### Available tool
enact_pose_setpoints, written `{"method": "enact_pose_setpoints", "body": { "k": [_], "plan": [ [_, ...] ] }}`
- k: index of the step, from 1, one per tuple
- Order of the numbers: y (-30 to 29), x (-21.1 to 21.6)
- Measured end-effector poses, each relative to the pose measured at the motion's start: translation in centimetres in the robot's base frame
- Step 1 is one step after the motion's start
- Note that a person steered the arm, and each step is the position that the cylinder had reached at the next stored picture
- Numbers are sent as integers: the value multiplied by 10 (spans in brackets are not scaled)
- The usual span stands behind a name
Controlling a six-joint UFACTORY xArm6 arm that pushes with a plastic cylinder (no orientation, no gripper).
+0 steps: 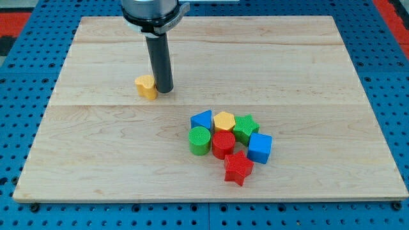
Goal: Move yellow heart towards top left corner
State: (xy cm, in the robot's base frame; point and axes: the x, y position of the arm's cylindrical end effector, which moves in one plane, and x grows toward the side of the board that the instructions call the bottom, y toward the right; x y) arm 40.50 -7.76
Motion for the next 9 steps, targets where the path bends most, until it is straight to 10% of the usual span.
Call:
{"method": "enact_pose_setpoints", "body": {
  "k": [4, 9],
  "plan": [
    [-1, 54],
    [-35, -38]
  ]
}}
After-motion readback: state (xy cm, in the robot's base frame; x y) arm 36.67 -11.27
